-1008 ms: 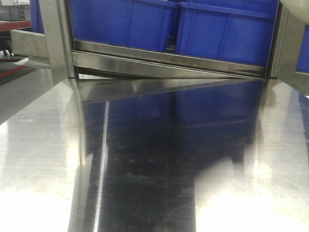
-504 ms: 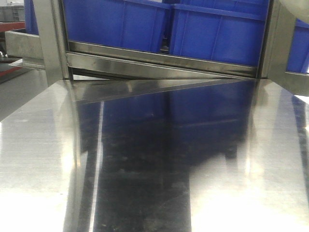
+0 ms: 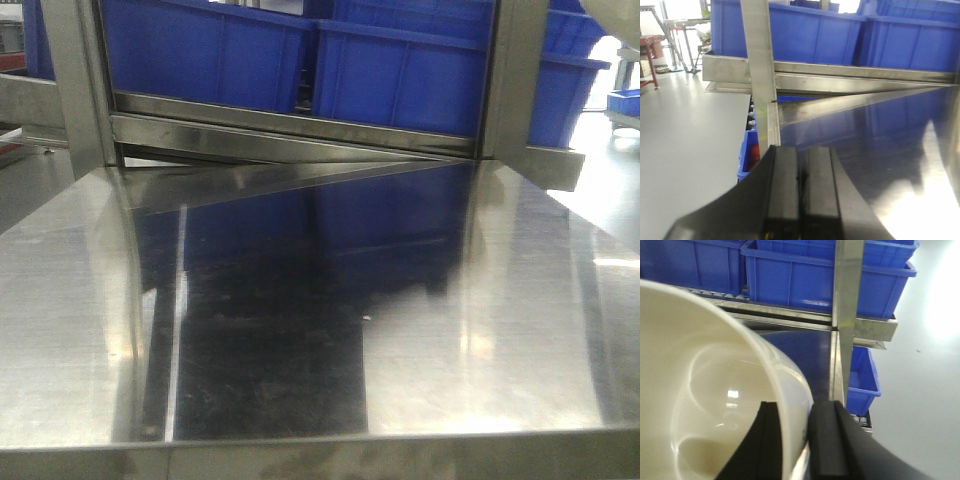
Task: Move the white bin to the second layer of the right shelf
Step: 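Drive backward and turn away from the table holding the bin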
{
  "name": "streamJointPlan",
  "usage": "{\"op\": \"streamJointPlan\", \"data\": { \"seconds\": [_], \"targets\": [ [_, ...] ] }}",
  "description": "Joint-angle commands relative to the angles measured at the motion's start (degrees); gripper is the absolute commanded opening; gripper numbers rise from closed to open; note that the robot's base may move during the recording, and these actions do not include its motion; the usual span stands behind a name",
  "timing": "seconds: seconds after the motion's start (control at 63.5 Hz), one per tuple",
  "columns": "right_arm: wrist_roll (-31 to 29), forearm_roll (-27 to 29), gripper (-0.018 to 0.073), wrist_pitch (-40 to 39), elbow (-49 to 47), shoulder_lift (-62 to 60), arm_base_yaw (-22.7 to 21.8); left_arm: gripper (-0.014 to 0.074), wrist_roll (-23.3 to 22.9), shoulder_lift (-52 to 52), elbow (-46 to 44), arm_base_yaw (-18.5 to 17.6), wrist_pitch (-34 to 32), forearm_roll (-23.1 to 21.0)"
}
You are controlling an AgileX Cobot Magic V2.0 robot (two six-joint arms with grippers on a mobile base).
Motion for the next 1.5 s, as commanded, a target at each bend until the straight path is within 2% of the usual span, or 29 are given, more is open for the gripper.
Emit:
{"op": "streamJointPlan", "data": {
  "seconds": [0.0,1.48],
  "targets": [
    [-0.29,-0.63,0.0057,-5.51,-1.6,-0.09,-0.32,0.0085,-0.2,-0.8,2.11,-0.3,-4.88,-0.31],
    [-0.29,-0.63,0.0057,-5.53,-1.6,1.21,-0.32,0.0085,-0.2,-0.8,2.11,-0.3,-4.88,-0.31]
  ]
}}
